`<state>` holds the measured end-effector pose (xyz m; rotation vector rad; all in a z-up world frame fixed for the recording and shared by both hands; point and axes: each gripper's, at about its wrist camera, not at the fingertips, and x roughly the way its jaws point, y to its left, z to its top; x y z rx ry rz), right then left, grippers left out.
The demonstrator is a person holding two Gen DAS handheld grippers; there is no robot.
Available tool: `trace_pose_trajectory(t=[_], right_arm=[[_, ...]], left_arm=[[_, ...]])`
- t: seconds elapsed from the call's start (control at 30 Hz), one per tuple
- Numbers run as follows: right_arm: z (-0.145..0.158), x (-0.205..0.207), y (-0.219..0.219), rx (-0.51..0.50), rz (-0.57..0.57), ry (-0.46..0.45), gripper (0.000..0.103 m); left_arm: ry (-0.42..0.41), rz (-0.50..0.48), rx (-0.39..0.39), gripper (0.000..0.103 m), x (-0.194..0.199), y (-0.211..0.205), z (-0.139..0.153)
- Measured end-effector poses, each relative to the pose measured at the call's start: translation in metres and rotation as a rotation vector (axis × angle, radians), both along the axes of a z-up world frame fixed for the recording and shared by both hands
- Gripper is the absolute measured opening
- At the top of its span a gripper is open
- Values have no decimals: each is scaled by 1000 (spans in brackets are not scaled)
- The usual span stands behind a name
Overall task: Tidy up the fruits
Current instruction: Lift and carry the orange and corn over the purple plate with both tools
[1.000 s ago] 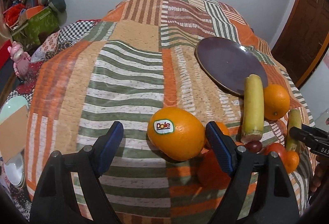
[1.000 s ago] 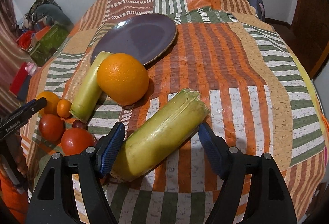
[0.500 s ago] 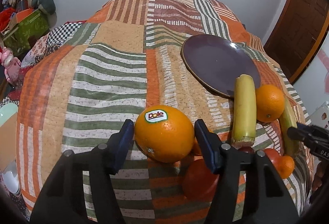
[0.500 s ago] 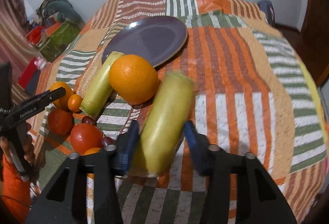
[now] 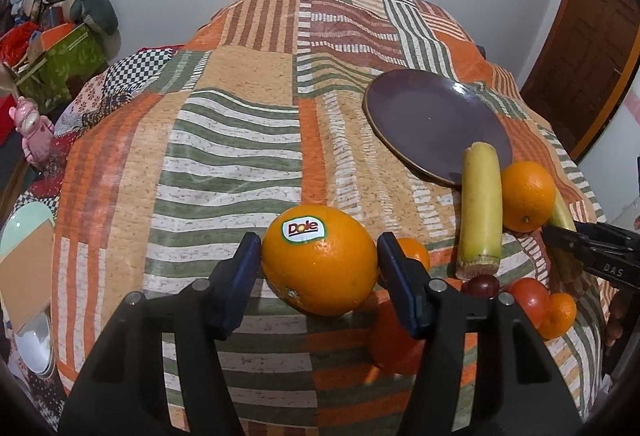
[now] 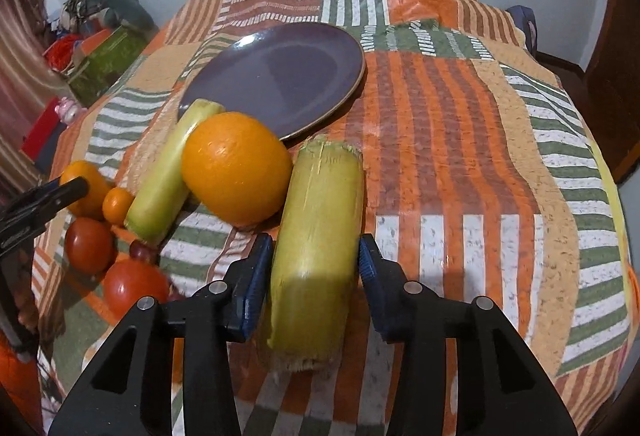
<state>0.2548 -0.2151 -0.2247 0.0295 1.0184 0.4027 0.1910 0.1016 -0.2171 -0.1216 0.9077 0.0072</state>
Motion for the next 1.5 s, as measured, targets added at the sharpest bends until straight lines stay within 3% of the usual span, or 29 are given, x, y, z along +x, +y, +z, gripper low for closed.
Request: trace_pose_trajectory(t=[0.33,0.8,1.5], right_arm=[[19,-2,-15,24,-79,-81,36],[74,11,-22,52,-52,-246,36],[89,68,13,68,47,-331,36]], left_arm=[[-48,5,-3,59,-5,-1,29],[-135,-66,-11,60,17,-38,75],[-99,-145,32,59,101,-82,64]])
